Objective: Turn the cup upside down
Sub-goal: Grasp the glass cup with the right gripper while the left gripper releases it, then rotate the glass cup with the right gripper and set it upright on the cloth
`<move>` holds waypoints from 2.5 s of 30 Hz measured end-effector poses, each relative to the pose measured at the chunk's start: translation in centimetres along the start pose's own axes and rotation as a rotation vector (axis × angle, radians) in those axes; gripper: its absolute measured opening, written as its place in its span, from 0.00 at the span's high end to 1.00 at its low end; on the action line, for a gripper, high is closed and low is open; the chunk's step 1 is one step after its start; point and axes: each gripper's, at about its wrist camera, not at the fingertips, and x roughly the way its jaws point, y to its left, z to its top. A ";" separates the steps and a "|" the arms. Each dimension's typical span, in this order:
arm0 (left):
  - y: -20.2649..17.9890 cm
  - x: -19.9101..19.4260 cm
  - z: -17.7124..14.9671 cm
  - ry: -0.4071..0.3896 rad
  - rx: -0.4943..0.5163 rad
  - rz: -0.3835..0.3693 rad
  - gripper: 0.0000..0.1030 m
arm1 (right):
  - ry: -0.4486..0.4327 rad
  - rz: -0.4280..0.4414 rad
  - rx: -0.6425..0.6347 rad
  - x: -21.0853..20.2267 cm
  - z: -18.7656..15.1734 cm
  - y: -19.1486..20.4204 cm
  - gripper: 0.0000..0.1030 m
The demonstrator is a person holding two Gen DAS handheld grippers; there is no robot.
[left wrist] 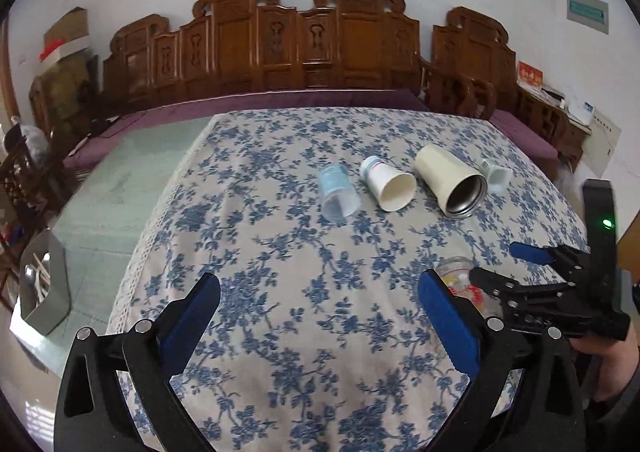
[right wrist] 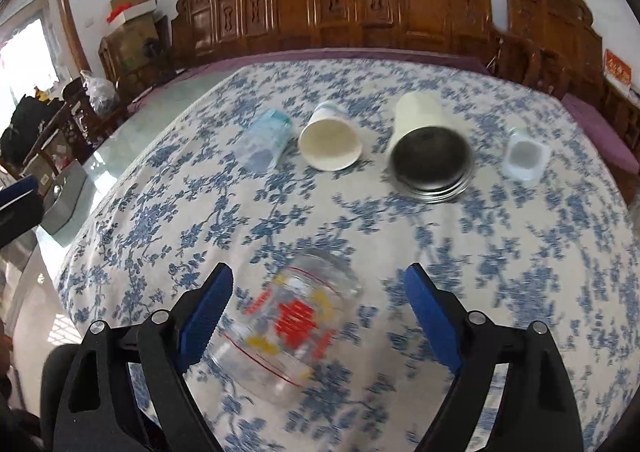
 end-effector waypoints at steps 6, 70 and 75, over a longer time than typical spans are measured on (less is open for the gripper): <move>1.0 0.1 -0.8 -0.009 -0.008 0.016 0.08 | 0.096 -0.024 0.086 3.2 0.5 0.0 0.16; -2.4 0.1 -1.6 -0.007 0.051 0.053 0.08 | -0.096 -0.023 -0.223 -0.2 -0.4 1.8 0.45; -2.6 -0.1 -1.7 -0.009 0.053 0.054 0.08 | -0.099 0.000 -0.211 -0.7 -1.0 1.8 0.45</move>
